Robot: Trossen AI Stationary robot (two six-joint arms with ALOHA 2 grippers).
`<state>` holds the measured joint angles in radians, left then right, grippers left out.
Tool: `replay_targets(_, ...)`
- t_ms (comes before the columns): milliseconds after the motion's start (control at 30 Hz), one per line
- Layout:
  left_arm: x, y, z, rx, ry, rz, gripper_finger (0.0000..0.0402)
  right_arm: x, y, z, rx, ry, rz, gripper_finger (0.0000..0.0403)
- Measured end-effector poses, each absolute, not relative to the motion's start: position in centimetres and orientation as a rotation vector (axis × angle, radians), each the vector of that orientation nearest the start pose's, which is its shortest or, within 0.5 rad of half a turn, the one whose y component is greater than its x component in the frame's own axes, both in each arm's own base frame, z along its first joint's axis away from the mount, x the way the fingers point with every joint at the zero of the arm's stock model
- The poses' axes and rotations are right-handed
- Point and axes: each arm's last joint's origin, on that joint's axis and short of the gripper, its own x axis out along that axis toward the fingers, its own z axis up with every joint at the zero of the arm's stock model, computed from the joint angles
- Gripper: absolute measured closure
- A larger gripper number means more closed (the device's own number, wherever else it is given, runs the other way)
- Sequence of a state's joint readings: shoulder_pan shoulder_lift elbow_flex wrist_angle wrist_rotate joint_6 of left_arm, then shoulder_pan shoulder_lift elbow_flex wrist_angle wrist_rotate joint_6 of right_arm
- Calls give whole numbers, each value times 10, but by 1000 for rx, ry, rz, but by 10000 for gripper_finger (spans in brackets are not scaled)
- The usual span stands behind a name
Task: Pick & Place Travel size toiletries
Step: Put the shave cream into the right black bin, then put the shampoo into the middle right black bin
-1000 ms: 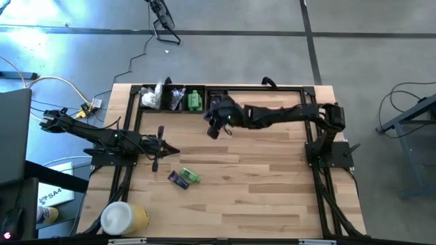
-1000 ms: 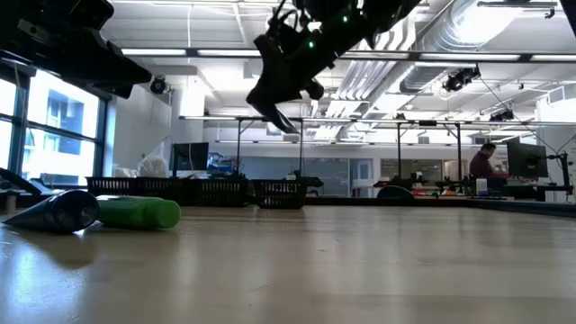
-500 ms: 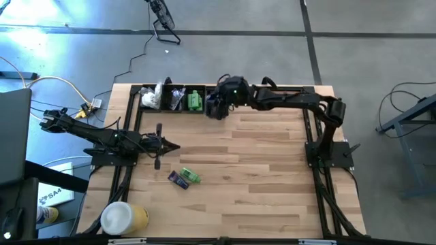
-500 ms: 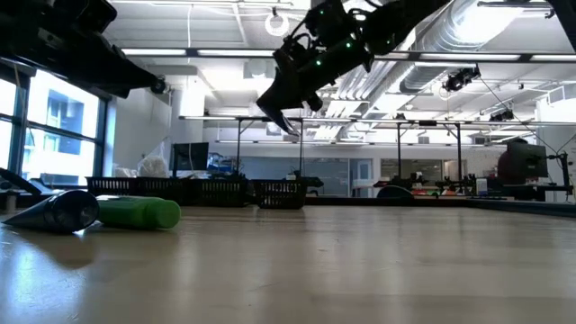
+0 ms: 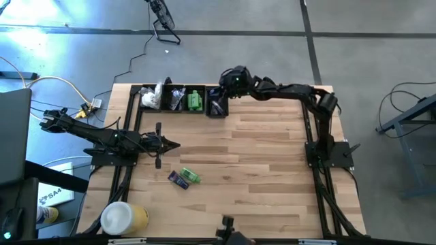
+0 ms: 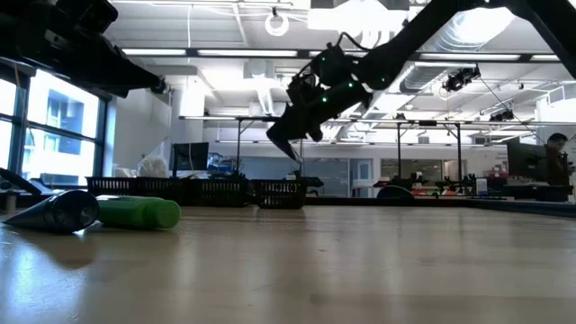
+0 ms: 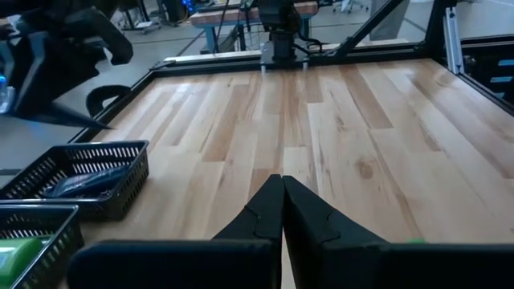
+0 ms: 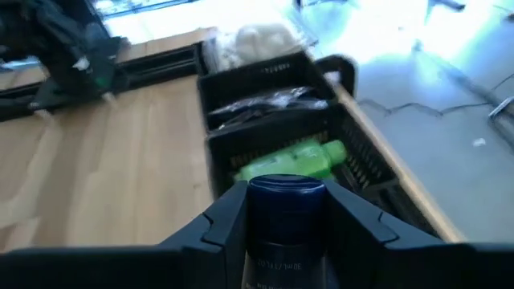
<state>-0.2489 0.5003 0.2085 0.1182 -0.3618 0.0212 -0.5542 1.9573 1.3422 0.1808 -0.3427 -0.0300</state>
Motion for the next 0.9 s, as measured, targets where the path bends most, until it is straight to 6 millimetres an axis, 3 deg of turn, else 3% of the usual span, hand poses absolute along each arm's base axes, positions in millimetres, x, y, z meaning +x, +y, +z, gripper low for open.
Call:
replay_targets(367, 132, -22, 201, 74, 164, 138, 402, 379, -235, 200, 138, 400, -168, 272)
replay_targets(733, 132, -22, 201, 73, 162, 139, 402, 382, -230, 201, 105, 411, -228, 169)
replay_targets(900, 132, -22, 201, 70, 162, 140, 402, 376, -224, 220, 109, 416, -224, 161)
